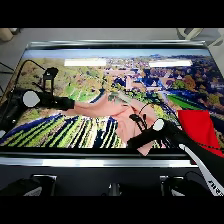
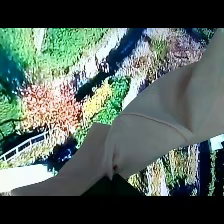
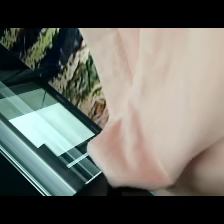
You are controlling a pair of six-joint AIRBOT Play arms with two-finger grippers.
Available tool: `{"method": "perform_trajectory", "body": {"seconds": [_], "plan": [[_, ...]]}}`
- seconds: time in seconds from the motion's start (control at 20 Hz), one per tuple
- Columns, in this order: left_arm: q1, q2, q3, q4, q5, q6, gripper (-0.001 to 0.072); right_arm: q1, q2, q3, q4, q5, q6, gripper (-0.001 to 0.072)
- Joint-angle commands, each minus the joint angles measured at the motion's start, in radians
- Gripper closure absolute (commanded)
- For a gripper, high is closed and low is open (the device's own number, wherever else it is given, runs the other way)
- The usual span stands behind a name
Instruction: Fold the shirts.
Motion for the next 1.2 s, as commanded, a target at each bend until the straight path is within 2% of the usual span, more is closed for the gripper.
{"method": "perform_trajectory", "body": {"seconds": [0.0,0.1,0.2,0.3,0.35,0.4,0.45,0.6,0.8,0.95,1.15], "plan": [[0.002,0.045,0.073,0.015,0.004,0.070,0.0685,0.000,0.076,0.115,-0.103,0.111,-0.098,0.0693],[0.002,0.127,0.224,0.087,0.026,0.063,0.0685,0.000,0.213,0.312,-0.306,0.195,-0.108,0.0693],[0.014,0.222,0.445,0.165,0.099,0.014,0.0684,0.000,0.358,0.592,-0.661,0.227,-0.016,0.0692],[0.055,0.307,0.673,0.217,0.190,-0.068,0.0685,0.000,0.486,0.896,-1.027,0.165,0.093,0.0692],[0.079,0.343,0.758,0.217,0.209,-0.108,0.0684,0.000,0.539,1.022,-1.116,0.105,0.145,0.0693],[0.094,0.378,0.816,0.206,0.212,-0.160,0.0685,0.000,0.583,1.118,-1.123,0.057,0.188,0.0693],[0.094,0.410,0.830,0.156,0.216,-0.166,0.0685,0.000,0.610,1.169,-1.102,0.026,0.227,0.0693],[0.095,0.455,0.826,0.073,0.214,-0.076,0.0685,0.000,0.648,1.196,-1.077,0.031,0.234,0.0692],[0.095,0.456,0.827,0.081,0.268,-0.061,0.0685,0.000,0.622,1.196,-1.081,0.086,0.231,0.0692],[0.095,0.443,0.826,0.158,0.222,-0.062,0.0685,0.000,0.577,1.196,-1.084,0.124,0.154,0.0692],[0.095,0.362,0.826,0.303,0.069,-0.061,0.0685,0.000,0.436,1.195,-1.117,0.260,0.070,0.0690]]}}
